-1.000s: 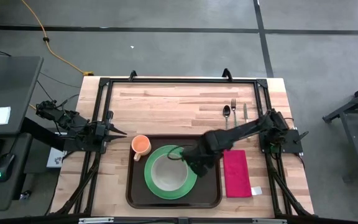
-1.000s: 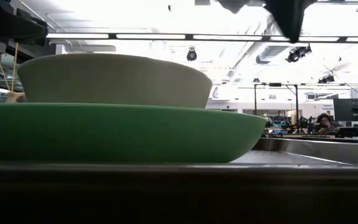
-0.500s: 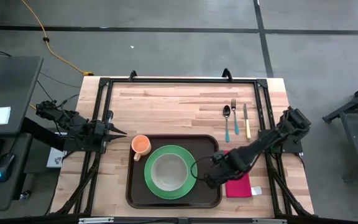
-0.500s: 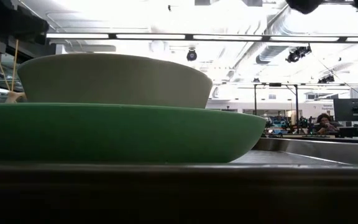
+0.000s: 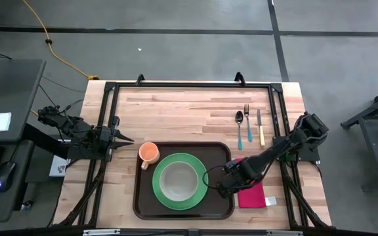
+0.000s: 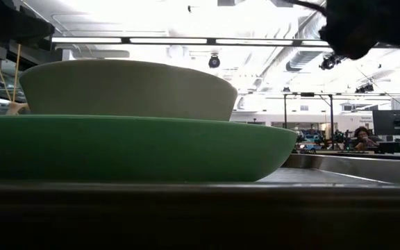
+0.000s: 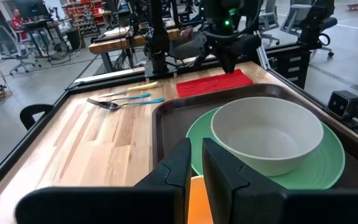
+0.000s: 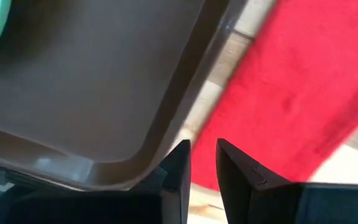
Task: Set up tray
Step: Put the table napkin to the right of the green plate on the serving tray
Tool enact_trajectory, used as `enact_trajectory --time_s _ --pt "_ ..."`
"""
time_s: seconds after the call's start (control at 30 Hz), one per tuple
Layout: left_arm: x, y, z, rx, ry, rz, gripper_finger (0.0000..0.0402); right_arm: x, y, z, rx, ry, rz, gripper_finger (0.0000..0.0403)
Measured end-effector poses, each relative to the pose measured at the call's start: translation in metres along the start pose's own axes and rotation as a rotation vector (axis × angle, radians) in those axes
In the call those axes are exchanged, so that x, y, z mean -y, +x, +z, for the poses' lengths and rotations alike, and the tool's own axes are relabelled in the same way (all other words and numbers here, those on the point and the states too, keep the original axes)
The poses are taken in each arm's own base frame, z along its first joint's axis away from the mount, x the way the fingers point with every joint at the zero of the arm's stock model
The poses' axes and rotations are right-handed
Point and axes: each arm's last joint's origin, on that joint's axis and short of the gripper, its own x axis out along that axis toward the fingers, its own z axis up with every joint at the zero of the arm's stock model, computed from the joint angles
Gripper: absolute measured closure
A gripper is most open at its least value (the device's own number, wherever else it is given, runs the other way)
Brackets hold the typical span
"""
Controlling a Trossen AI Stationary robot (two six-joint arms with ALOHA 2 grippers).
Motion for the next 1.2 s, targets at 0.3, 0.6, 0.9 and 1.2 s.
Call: enact_trajectory --time_s 0.3,0.6,0.9,1.2 --pt "0.000 0.000 0.000 0.000 -0.001 0.001 0.0332 0.011 0.020 0.007 0.003 0.026 -0.028 0.0349" --pt "0.000 0.000 0.000 0.001 -0.003 0.008 0.0332 0.015 0.032 0.016 0.012 0.029 -0.009 0.0348" --pt "0.000 0.000 0.000 0.001 -0.005 0.011 0.0332 0.025 0.048 0.023 -0.008 0.044 -0.012 0.0339" --pt "-0.001 0.000 0.000 0.000 -0.014 0.021 0.0332 0.034 0.057 0.024 -0.035 0.067 -0.040 0.0342"
